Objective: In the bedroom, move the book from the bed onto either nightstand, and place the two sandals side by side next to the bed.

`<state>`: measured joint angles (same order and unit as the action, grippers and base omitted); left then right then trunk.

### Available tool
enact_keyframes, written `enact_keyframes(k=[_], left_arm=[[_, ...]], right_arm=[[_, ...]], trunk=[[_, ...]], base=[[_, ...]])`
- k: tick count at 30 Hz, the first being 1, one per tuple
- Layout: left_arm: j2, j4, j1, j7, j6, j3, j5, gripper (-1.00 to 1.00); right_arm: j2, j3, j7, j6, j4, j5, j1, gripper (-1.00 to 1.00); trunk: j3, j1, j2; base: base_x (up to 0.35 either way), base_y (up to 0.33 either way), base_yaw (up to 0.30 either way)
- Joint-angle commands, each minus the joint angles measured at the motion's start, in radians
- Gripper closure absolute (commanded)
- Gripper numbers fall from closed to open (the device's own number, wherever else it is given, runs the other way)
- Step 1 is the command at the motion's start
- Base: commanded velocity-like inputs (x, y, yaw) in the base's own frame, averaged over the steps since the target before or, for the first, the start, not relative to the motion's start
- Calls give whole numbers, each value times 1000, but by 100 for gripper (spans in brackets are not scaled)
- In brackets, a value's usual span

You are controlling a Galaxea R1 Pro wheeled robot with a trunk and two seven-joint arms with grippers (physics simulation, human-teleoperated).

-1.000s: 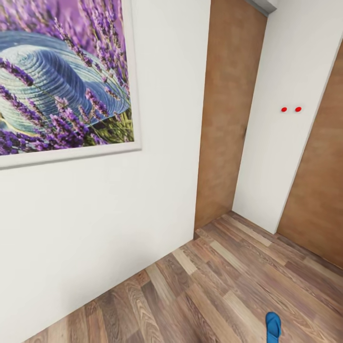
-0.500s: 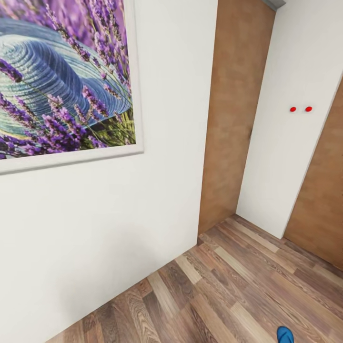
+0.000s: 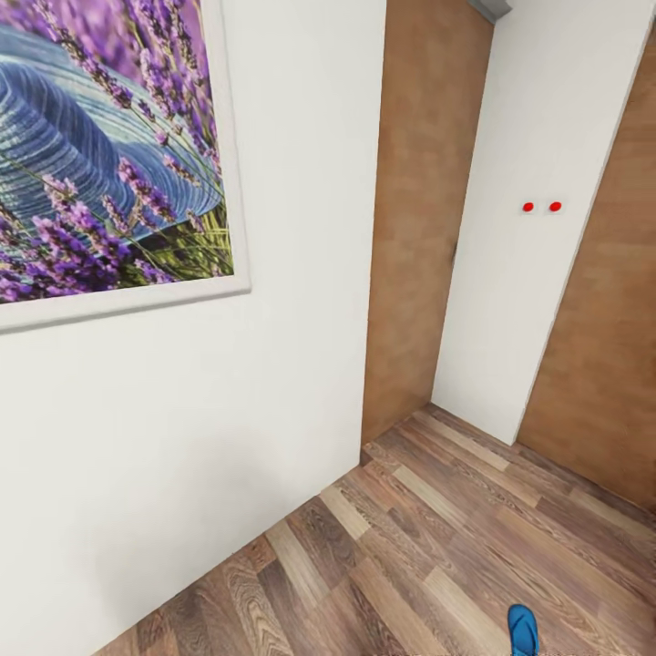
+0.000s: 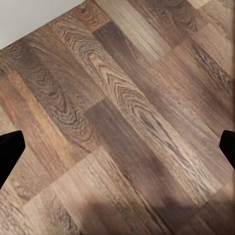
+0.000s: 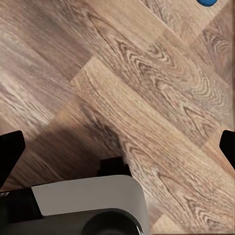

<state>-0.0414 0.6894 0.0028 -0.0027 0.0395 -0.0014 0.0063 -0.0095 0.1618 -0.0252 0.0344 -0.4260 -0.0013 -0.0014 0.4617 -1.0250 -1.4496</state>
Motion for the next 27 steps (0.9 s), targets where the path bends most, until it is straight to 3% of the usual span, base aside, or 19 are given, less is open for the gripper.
enact_keyframes(k=[1, 19, 27], left_arm=[[0, 1, 0, 0, 2, 0, 0, -100], [0, 1, 0, 1, 2, -2, 0, -100], [0, 1, 0, 1, 2, -2, 0, -100]], right_arm=[[0, 1, -1, 2, 0, 0, 0, -100], [-1, 2, -1, 4, 3, 0, 0, -100], [0, 2, -1, 4, 3, 0, 0, -100]], trunk=[[1, 0, 0], [2, 0, 0], [2, 0, 0]], base=[[0, 0, -108], [4, 0, -19], [214, 0, 0]])
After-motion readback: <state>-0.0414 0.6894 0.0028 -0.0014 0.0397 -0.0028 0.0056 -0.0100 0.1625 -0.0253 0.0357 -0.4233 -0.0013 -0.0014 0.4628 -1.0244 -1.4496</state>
